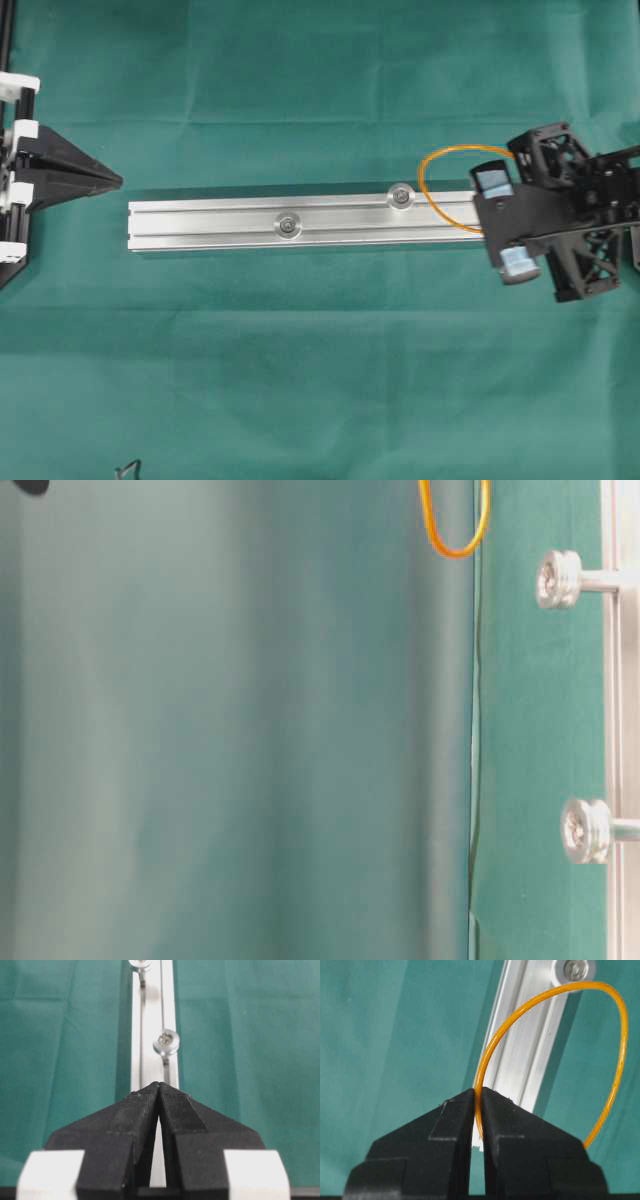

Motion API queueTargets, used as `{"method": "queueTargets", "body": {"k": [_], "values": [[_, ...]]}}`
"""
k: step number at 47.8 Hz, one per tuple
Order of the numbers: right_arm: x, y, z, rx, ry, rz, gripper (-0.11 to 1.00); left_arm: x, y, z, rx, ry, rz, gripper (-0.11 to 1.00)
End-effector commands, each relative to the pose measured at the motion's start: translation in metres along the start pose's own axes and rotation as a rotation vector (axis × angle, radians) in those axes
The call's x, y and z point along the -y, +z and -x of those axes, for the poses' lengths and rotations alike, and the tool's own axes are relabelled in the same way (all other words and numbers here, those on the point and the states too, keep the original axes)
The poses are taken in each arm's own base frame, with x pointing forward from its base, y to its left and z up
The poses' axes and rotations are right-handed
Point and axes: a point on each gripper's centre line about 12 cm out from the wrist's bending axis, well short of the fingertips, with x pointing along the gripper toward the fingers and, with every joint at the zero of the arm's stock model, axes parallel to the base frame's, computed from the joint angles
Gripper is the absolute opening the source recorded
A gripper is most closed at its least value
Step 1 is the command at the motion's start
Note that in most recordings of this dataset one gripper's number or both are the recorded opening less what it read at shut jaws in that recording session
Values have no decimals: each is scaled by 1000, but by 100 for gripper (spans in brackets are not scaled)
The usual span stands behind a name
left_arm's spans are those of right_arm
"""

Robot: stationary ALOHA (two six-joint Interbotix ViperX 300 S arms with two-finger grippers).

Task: Hook the rubber onto the shaft.
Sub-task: 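Carry the band left toward the right-hand metal knob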

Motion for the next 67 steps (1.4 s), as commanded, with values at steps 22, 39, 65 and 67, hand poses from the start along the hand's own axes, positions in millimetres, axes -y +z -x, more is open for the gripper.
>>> {"method": "queueTargets", "body": {"k": [22,39,65,67], "values": [[5,55,-8,43,-32,19,7,-1,14,3,32,2,0,0],[8,57,-9,43,-37,13,7,-1,14,3,32,2,0,0],[7,58,-9,53,-35,12,7,-1,14,3,32,2,0,0],[7,59,-9,58,-35,13,7,-1,14,3,32,2,0,0]]}}
